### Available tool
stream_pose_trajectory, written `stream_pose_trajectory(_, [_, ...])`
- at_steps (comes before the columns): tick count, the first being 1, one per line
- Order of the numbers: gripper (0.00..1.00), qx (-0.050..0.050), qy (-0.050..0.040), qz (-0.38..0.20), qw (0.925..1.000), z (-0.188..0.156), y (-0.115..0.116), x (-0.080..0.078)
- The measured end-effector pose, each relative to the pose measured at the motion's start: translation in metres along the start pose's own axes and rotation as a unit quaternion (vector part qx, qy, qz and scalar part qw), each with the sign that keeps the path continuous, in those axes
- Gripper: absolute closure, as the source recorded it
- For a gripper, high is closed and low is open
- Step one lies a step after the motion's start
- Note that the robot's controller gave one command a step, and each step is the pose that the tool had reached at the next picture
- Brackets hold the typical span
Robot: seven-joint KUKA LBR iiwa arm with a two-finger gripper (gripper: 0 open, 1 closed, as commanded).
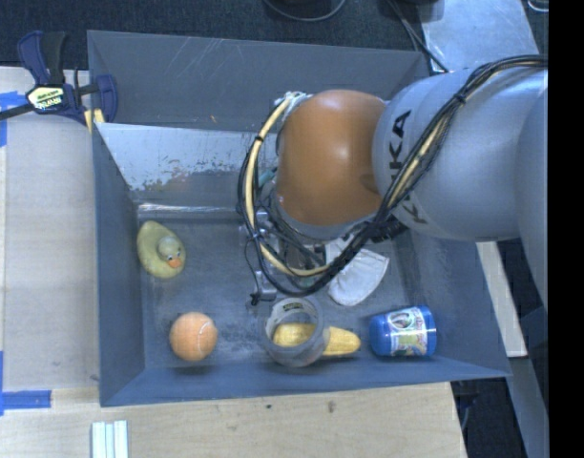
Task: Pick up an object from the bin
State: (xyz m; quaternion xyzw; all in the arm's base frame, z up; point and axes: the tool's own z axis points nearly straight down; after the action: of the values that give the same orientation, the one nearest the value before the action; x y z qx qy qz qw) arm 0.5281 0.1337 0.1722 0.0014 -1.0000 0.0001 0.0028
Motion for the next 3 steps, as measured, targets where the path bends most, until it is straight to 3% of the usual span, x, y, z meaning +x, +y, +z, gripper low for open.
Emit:
stream_pose_trajectory(1, [0.0,-0.001,-0.0041,0.001,1.0,-0.004,-0.001,-0.002])
stream_pose_trajectory(2, [0.0,-0.001,-0.0038,-0.02,0.9998,0.01,-0.013,0.011])
stream_pose_trajectory(3, [0.0,-0.001,-0.005,-0.019,0.9998,0.035,-0.046,0.035])
